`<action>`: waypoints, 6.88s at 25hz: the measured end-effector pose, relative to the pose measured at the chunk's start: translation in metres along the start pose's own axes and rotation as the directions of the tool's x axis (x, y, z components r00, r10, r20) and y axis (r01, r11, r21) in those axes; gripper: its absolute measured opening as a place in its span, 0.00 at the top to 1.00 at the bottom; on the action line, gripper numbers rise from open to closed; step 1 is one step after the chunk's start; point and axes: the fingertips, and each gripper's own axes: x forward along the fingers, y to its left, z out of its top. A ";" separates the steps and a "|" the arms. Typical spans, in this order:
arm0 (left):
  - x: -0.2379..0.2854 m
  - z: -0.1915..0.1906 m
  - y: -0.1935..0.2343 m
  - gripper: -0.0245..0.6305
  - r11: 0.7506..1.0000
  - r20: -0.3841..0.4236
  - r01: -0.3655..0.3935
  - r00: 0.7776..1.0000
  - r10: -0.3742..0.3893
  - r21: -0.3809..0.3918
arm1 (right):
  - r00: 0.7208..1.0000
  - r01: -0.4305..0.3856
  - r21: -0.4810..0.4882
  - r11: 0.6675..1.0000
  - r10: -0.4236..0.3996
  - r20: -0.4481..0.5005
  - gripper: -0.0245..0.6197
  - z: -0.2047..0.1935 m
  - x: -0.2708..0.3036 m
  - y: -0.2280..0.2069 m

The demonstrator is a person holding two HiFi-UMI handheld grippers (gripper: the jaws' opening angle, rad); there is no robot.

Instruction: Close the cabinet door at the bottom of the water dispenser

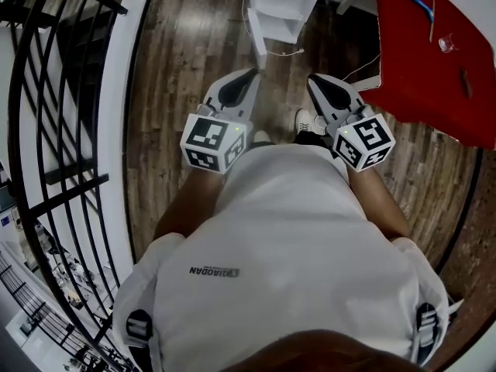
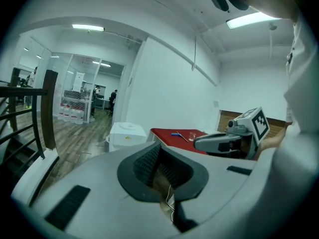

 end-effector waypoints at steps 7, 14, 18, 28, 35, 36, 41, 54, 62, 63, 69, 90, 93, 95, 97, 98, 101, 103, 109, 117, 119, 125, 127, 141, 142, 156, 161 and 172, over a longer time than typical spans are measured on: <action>0.016 0.011 0.009 0.97 0.997 0.015 -0.078 0.997 0.078 -0.019 | 0.998 -0.069 -0.014 0.998 0.069 -0.002 0.93 0.015 0.016 -0.022; 0.052 0.026 0.008 0.97 0.990 0.032 -0.135 0.990 0.136 -0.041 | 0.993 -0.114 -0.026 0.993 0.114 -0.026 0.93 0.023 0.018 -0.064; 0.077 0.033 0.002 0.97 0.985 0.041 -0.164 0.985 0.167 -0.051 | 0.988 -0.149 -0.030 0.988 0.148 -0.037 0.93 0.027 0.017 -0.088; 0.118 0.028 -0.006 0.97 0.959 0.008 -0.275 0.961 0.276 -0.076 | 0.970 -0.240 -0.025 0.971 0.238 -0.045 0.93 0.027 0.018 -0.140; 0.125 0.027 -0.007 0.97 0.936 -0.021 -0.346 0.938 0.346 -0.068 | 0.954 -0.293 0.003 0.956 0.293 -0.071 0.93 0.012 0.025 -0.160; 0.124 0.026 -0.005 0.97 0.931 -0.028 -0.357 0.934 0.356 -0.070 | 0.951 -0.302 0.007 0.953 0.301 -0.074 0.93 0.011 0.027 -0.161; 0.123 0.021 0.009 0.97 0.915 -0.077 -0.394 0.918 0.388 -0.089 | 0.935 -0.337 0.033 0.941 0.338 -0.106 0.93 0.005 0.048 -0.159; 0.122 -0.005 0.067 0.97 0.916 -0.138 -0.397 0.912 0.387 -0.056 | 0.941 -0.284 0.049 0.958 0.288 -0.177 0.93 -0.028 0.098 -0.151; 0.119 -0.039 0.124 0.97 0.930 -0.192 -0.362 0.919 0.345 -0.063 | 0.951 -0.197 0.004 0.980 0.191 -0.245 0.92 -0.064 0.153 -0.149; 0.118 -0.042 0.134 0.97 0.933 -0.196 -0.356 0.920 0.339 -0.058 | 0.952 -0.182 -0.001 0.983 0.176 -0.251 0.92 -0.067 0.160 -0.148; 0.126 -0.065 0.195 0.97 0.949 -0.228 -0.316 0.924 0.305 -0.010 | 0.944 -0.097 -0.011 0.995 0.089 -0.317 0.92 -0.096 0.204 -0.152; 0.217 -0.241 0.283 0.97 0.903 -0.329 -0.425 0.863 0.383 -0.061 | 0.825 -0.076 -0.030 0.997 0.046 -0.563 0.75 -0.347 0.351 -0.208; 0.235 -0.265 0.282 0.97 0.903 -0.311 -0.425 0.869 0.386 -0.068 | 0.805 -0.132 -0.046 0.990 0.080 -0.587 0.72 -0.384 0.364 -0.208; 0.251 -0.286 0.290 0.97 0.908 -0.303 -0.413 0.876 0.376 -0.067 | 0.808 -0.164 -0.080 0.983 0.087 -0.582 0.70 -0.399 0.372 -0.208; 0.267 -0.304 0.303 0.97 0.915 -0.295 -0.400 0.882 0.368 -0.054 | 0.816 -0.173 -0.110 0.979 0.079 -0.573 0.68 -0.414 0.379 -0.211; 0.274 -0.313 0.311 0.97 0.918 -0.290 -0.394 0.885 0.365 -0.046 | 0.818 -0.168 -0.117 0.979 0.072 -0.571 0.67 -0.423 0.382 -0.212; 0.295 -0.336 0.335 0.97 0.924 -0.269 -0.381 0.892 0.363 -0.019 | 0.820 -0.134 -0.139 0.981 0.031 -0.571 0.66 -0.452 0.389 -0.218; 0.306 -0.347 0.349 0.97 0.926 -0.254 -0.377 0.897 0.361 -0.016 | 0.827 -0.112 -0.159 0.981 0.004 -0.562 0.66 -0.466 0.392 -0.220; 0.339 -0.376 0.373 0.97 0.940 -0.210 -0.341 0.919 0.335 0.007 | 0.868 -0.117 -0.195 0.974 0.005 -0.497 0.66 -0.478 0.405 -0.219; 0.377 -0.395 0.402 0.97 0.945 -0.155 -0.322 0.932 0.327 0.058 | 0.911 -0.116 -0.264 0.957 -0.004 -0.413 0.65 -0.481 0.409 -0.228; 0.383 -0.398 0.404 0.97 0.945 -0.148 -0.318 0.934 0.325 0.070 | 0.920 -0.114 -0.268 0.957 0.001 -0.391 0.65 -0.479 0.410 -0.228; 0.390 -0.411 0.401 0.97 0.954 -0.127 -0.297 0.945 0.300 0.047 | 0.926 -0.129 -0.248 0.960 0.027 -0.377 0.65 -0.484 0.409 -0.217; 0.392 -0.410 0.399 0.97 0.956 -0.116 -0.288 0.949 0.293 0.056 | 0.929 -0.112 -0.268 0.957 0.005 -0.371 0.65 -0.484 0.410 -0.218; 0.399 -0.416 0.382 0.97 0.969 -0.089 -0.234 0.966 0.241 0.084 | 0.935 0.053 -0.231 0.971 -0.129 -0.330 0.65 -0.487 0.391 -0.258; 0.401 -0.416 0.378 0.97 0.971 -0.089 -0.223 0.969 0.231 0.089 | 0.934 0.068 -0.222 0.973 -0.140 -0.328 0.65 -0.487 0.388 -0.262; 0.437 -0.422 0.339 0.97 0.988 -0.110 -0.086 0.989 0.100 0.131 | 0.901 0.256 -0.159 0.954 -0.295 -0.318 0.66 -0.486 0.362 -0.342; 0.453 -0.426 0.320 0.97 0.991 -0.127 -0.032 0.991 0.048 0.128 | 0.898 0.289 -0.174 0.941 -0.330 -0.291 0.66 -0.483 0.360 -0.363; 0.460 -0.422 0.310 0.97 0.986 -0.112 0.012 0.994 0.007 0.165 | 0.846 0.461 -0.112 0.880 -0.474 -0.245 0.66 -0.475 0.352 -0.410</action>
